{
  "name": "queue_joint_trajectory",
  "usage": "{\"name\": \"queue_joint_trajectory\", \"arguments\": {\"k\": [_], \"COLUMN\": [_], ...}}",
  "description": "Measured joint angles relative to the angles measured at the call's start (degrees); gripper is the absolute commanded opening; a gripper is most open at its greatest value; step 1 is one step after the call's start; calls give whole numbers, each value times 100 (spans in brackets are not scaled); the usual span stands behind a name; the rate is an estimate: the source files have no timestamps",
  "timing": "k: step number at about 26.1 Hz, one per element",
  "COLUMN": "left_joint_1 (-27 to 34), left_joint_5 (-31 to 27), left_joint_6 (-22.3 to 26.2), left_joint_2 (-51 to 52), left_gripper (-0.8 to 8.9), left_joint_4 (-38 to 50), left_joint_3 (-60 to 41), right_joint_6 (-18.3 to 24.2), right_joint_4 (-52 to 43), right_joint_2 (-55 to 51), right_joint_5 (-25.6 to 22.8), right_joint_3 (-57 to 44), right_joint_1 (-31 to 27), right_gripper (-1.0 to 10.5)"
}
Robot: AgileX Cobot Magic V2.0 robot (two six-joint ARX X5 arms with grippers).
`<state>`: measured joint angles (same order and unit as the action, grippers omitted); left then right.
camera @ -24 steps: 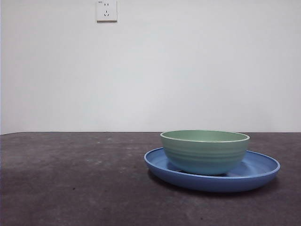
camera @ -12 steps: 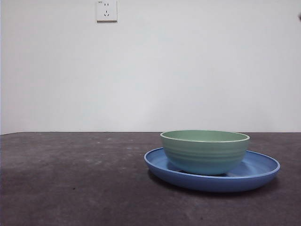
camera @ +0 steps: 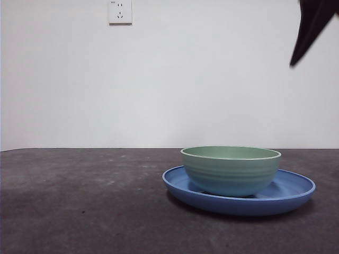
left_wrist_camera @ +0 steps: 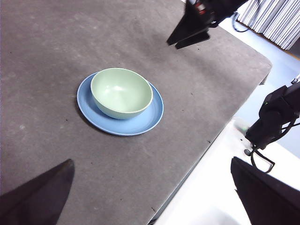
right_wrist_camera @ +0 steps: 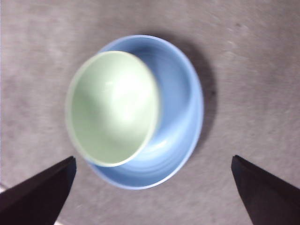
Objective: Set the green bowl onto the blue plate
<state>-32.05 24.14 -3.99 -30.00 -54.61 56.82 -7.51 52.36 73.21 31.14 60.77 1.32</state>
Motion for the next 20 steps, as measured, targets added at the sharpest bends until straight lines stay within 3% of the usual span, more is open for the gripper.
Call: {"name": "queue_joint_trajectory", "arguments": {"k": [5, 11, 15, 20], "left_joint_1": [0, 0, 0, 0], "left_joint_5": [0, 0, 0, 2], "left_joint_6": [2, 2, 2, 2], "left_joint_2": [2, 2, 0, 0], "left_gripper": [531, 531, 531, 531], "left_joint_4": [2, 0, 2, 0], "left_joint_3": [2, 2, 2, 2], "right_joint_6": [133, 236, 437, 564], "right_joint_4": [-472, -859, -1130, -1298], "right_joint_2": [726, 1467, 2044, 2404], "right_joint_5": [-11, -9, -4, 22], "right_joint_3": [0, 0, 0, 0], "right_joint_1": [-116, -120, -17, 188], "right_gripper": [502, 456, 306, 287]}}
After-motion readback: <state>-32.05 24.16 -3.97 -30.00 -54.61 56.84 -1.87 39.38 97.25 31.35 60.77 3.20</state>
